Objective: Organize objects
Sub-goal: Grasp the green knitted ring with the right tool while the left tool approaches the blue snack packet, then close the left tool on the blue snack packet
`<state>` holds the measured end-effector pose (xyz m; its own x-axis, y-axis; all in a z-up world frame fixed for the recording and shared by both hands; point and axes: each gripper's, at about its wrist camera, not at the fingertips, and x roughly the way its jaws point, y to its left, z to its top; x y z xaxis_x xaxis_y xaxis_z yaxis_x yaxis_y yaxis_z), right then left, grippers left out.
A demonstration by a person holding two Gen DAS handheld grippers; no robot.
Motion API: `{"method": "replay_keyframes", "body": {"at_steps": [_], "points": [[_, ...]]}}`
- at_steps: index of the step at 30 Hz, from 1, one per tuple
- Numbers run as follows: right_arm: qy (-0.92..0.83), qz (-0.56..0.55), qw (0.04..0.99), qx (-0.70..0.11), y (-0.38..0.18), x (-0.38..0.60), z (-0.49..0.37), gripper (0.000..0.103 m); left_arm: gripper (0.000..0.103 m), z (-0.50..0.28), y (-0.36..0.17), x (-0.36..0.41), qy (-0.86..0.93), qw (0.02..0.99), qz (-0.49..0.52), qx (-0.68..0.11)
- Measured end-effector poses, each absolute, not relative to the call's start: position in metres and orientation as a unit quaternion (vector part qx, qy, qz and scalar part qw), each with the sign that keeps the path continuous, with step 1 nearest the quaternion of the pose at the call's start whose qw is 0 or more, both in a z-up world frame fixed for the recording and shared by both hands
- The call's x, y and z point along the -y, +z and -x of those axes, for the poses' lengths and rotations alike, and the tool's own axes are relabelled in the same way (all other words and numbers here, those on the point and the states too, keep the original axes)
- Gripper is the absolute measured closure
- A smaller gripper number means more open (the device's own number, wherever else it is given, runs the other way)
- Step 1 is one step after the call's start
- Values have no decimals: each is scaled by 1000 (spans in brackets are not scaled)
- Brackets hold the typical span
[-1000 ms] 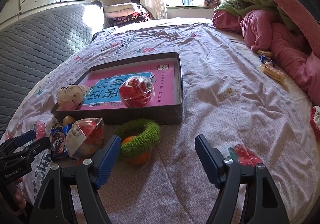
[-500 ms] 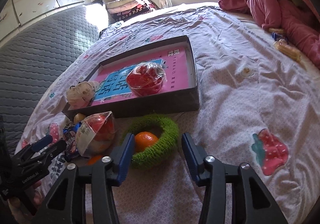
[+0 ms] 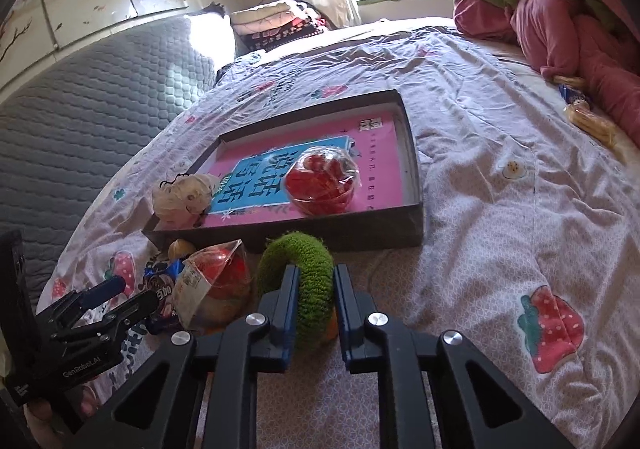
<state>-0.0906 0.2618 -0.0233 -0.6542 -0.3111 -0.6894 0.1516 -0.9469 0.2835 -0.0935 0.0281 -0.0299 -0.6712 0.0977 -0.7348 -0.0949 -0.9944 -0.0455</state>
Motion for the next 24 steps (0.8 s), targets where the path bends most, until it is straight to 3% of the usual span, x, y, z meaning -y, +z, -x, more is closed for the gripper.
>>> {"method": "replay_keyframes", "body": {"at_steps": [3,24], "points": [[-909,-391,125,74,-21,-255,90,87,27,97,-32,-28,913,54,405,5],[-908,-387,140,83,-19,-250,93,87,27,116,-49,-43,896,77,435,40]]}}
